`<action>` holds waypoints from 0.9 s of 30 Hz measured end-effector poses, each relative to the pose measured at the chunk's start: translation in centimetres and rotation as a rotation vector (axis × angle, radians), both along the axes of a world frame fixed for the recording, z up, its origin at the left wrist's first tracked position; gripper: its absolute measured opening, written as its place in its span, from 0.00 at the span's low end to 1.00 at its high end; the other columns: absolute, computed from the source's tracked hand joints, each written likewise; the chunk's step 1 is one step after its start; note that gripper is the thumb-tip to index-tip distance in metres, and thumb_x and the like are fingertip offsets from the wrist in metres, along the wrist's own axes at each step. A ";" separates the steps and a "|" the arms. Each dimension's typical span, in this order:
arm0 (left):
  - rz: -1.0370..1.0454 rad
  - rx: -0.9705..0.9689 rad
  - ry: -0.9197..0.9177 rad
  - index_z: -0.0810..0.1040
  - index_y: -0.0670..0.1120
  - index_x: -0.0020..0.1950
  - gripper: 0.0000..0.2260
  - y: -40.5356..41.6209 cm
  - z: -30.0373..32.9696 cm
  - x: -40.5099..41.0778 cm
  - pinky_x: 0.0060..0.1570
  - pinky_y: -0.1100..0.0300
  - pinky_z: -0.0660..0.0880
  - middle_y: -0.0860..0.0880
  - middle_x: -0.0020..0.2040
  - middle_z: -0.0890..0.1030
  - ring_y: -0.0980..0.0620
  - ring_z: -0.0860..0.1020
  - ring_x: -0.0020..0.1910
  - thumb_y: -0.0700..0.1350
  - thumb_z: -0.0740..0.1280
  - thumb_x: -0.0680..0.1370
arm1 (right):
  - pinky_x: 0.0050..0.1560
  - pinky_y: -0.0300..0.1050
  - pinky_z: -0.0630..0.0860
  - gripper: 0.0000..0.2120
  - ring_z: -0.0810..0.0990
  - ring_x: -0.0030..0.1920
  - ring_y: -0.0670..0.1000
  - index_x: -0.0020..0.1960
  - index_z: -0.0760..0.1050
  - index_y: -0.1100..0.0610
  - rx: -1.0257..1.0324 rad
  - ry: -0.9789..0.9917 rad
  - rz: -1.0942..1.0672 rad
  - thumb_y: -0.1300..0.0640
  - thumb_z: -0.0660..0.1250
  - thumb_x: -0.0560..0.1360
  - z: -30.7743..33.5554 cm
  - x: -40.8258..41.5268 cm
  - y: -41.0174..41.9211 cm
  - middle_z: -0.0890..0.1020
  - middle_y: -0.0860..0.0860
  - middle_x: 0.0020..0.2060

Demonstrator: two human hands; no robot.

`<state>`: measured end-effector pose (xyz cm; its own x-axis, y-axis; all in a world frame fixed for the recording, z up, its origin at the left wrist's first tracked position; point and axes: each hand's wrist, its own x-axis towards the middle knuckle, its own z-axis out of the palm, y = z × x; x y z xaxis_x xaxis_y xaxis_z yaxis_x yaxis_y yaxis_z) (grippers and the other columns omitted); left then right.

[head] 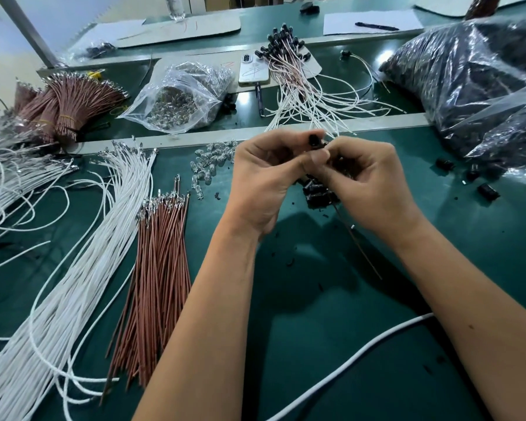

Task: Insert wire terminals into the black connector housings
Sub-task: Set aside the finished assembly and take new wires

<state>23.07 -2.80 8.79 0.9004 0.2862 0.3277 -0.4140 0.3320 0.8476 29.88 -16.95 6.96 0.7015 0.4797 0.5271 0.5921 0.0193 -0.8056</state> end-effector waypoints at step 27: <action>0.286 -0.046 0.414 0.83 0.39 0.43 0.04 -0.9 -1.1 0.8 0.32 0.69 0.73 0.50 0.31 0.83 0.60 0.77 0.27 0.32 0.75 0.73 | 0.32 0.36 0.65 0.15 0.67 0.30 0.42 0.34 0.77 0.52 -0.312 -0.010 -0.056 0.62 0.73 0.78 0.2 -0.2 0.5 0.72 0.45 0.27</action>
